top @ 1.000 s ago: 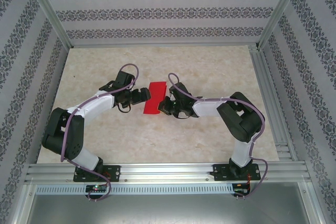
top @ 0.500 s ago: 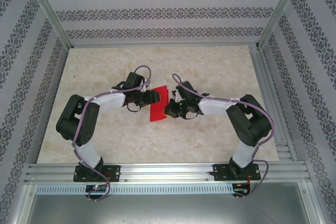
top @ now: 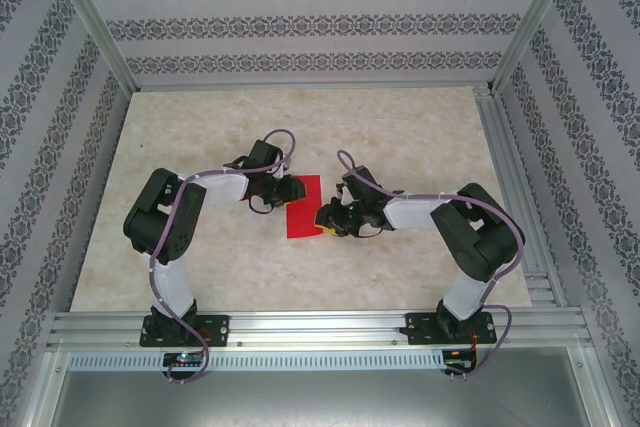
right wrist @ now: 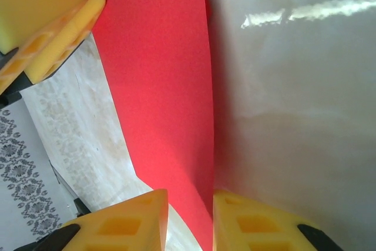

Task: Fold a paper plane with a square sheet of paper (pick it up from the middle)
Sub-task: Third fold the triangle at the center of the table.

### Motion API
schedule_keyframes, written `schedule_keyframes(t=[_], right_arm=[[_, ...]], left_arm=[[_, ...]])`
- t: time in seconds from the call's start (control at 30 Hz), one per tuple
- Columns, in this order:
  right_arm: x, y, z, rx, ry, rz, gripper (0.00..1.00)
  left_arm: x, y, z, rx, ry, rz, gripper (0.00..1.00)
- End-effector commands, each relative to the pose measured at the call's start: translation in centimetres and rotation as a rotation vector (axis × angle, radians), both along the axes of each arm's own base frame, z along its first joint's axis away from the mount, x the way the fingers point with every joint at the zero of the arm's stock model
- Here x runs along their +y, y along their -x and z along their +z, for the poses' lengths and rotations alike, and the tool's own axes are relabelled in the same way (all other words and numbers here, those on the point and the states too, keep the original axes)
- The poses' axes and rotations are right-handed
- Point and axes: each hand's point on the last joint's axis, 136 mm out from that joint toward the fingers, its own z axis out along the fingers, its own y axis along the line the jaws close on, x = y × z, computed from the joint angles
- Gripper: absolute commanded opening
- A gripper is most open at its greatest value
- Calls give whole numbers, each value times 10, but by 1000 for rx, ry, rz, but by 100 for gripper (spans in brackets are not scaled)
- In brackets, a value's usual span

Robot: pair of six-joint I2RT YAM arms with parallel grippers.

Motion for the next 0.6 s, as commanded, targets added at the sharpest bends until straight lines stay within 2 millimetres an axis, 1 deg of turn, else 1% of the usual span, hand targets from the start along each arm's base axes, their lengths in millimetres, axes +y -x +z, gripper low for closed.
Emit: schedule_keyframes(t=[0.0,0.1,0.23,0.37,0.43,0.47,0.57], right_arm=[[4,-6,21,-39,-62,-33,26],[3,-2,20,-27,-66,-37,25],[8,1,19,-13,-90,-44,22],[10,0,20,-10,-98,-47,14],[11,-2,21,-12,-100,-52,6],[12,-4,23,-13,-100,-54,4],[16,-9,29,-18,-111,-55,4]], left_arm=[[-3,-2,-3,-2,-23,-6,34],[-3,-1,-6,6,-29,-4,34],[-2,-1,-9,12,-33,-1,33],[-1,0,-11,17,-40,1,33],[0,0,-12,18,-44,2,33],[0,1,-12,18,-44,-1,33],[-1,2,-13,23,-37,2,32]])
